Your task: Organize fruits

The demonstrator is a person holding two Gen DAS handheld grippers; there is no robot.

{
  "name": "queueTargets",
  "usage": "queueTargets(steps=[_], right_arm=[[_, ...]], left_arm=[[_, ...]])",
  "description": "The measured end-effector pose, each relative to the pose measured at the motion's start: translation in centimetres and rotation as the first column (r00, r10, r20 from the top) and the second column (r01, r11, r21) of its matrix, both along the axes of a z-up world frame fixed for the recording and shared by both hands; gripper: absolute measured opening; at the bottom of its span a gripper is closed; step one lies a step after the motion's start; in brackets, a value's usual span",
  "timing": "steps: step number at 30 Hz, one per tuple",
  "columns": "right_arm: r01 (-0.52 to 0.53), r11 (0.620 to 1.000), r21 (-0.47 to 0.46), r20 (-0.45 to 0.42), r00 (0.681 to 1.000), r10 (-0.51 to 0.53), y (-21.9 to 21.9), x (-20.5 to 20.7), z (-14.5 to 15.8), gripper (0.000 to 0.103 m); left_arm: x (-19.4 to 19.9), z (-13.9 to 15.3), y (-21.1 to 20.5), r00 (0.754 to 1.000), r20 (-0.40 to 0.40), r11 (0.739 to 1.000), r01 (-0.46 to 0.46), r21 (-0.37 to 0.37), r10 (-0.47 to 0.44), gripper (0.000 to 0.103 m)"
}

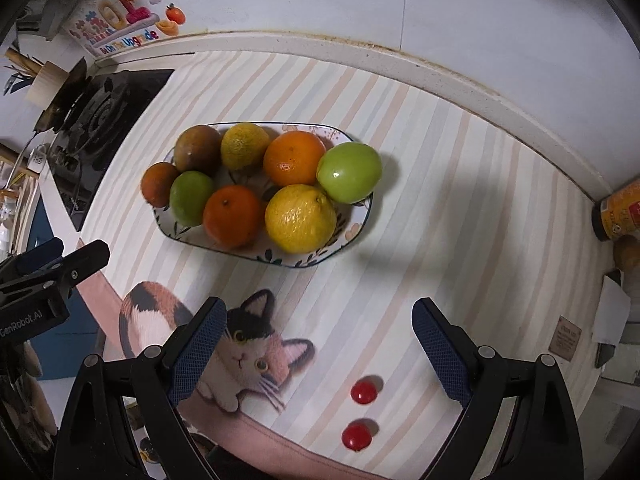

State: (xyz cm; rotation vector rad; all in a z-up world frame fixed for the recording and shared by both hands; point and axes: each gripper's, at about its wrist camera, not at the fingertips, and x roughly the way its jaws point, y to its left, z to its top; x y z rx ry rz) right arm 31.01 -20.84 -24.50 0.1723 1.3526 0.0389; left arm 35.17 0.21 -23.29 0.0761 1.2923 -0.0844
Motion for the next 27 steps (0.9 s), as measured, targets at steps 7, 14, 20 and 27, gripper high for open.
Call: queueTargets(steps=[7,14,20,27], right_arm=[[-0.016,1.000,-0.010,0.080,0.997,0.016,0.2,-3.2,4.0,0.096],[-0.029,1.000,-0.003,0.152,0.988,0.029,0.3,-6.6,8.1,0.096],[-0.039,0.999,0.009,0.212,0.977,0.036,0.3,-9.6,11.7,0.096],[-0.060,0.998,0.003,0.259,0.964,0.057,0.5,-12.4,14.9,0.096]], left_arm=[[-3.3,2.7,-0.5,0.999,0.051,1.000,0.015,-0.027,-0.014,0.097],[-6.6,6.6,-0.7,0.991,0.128,0.998,0.031,-0.048,-0.025,0.097],[-9.6,9.5,-0.8,0.985,0.173,0.997,0.037,-0.068,-0.025,0.097],[-12.6,12.4,-0.9,0.976,0.215,0.995,0.043,-0.090,-0.022,0.097]])
